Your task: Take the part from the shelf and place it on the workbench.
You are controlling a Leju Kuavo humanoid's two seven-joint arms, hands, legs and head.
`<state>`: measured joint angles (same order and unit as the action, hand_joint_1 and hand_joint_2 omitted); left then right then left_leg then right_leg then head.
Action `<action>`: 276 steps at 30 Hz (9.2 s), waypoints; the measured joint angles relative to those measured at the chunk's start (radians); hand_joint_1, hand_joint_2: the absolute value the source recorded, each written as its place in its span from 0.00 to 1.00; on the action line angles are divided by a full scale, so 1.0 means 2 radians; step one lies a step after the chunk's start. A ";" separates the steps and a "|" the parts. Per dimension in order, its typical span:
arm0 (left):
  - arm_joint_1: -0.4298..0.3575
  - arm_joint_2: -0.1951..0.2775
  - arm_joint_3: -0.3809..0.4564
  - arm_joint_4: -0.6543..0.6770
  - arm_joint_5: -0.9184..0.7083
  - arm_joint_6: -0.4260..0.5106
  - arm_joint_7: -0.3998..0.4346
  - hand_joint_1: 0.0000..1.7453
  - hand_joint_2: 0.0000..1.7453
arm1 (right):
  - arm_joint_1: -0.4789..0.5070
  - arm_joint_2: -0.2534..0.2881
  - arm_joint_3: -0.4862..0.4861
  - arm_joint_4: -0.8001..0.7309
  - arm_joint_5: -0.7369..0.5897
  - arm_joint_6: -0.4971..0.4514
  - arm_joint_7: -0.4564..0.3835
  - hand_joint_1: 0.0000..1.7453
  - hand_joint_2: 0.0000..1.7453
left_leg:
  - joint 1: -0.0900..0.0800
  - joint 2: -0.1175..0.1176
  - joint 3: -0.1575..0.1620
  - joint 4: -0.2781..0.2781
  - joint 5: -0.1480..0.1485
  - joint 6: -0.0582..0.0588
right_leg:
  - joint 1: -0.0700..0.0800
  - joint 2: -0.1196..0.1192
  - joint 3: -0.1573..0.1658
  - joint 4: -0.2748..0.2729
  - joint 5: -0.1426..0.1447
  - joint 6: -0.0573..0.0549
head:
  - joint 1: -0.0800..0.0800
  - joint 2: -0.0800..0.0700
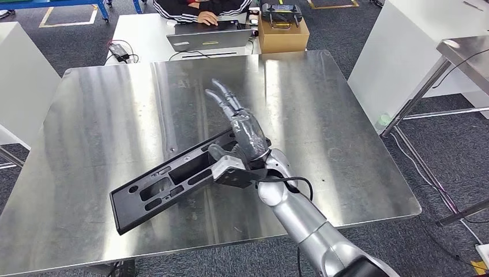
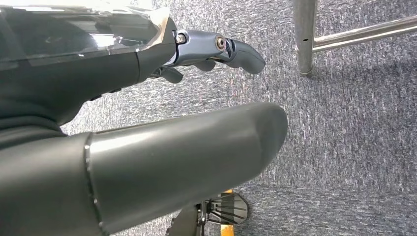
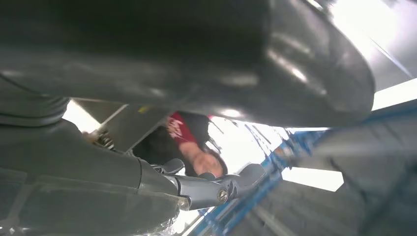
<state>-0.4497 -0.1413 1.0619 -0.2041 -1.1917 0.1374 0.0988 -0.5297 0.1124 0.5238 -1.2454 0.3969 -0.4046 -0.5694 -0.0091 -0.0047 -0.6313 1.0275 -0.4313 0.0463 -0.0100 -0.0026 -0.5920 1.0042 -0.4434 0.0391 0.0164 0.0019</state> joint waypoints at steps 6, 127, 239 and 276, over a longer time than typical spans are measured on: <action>0.004 0.004 0.000 0.000 0.010 0.001 -0.009 0.00 0.00 | 0.076 -0.010 -0.050 -0.166 -0.181 0.060 -0.049 0.00 0.00 | 0.000 0.000 0.000 0.000 0.000 0.000 | 0.000 0.000 0.000 0.000 -0.001 0.001 | 0.000 0.000; 0.174 0.017 -0.011 0.000 0.049 -0.021 -0.278 0.00 0.00 | 0.281 -0.008 -0.261 -0.386 -0.239 0.210 -0.039 0.00 0.00 | 0.009 0.002 0.046 -0.012 -0.025 0.003 | -0.004 -0.004 -0.026 0.035 -0.014 0.006 | 0.003 0.000; 0.175 0.030 -0.025 0.000 0.003 -0.045 -0.268 0.00 0.00 | 0.249 -0.063 -0.358 0.527 0.002 0.139 0.335 0.00 0.00 | 0.006 0.026 0.040 -0.026 -0.008 0.005 | -0.010 -0.003 -0.019 0.109 -0.067 0.016 | 0.005 0.000; 0.180 0.011 -0.054 0.001 -0.029 -0.053 -0.259 0.00 0.00 | 0.253 -0.062 -0.372 0.529 -0.004 0.133 0.363 0.00 0.00 | 0.008 0.064 0.062 -0.026 -0.028 -0.022 | -0.009 -0.022 0.026 -0.008 -0.015 0.003 | 0.004 0.000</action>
<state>-0.0906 -0.1184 0.9545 -0.2014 -1.2496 0.0309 -0.4186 -0.0239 -0.0123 -0.2202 -0.1879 0.3888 -0.1378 0.1571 0.0073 0.1242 -0.5072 0.9762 -0.4882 0.0022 -0.0283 -0.0463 -0.5391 0.9880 -0.4738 0.0454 0.0242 0.0019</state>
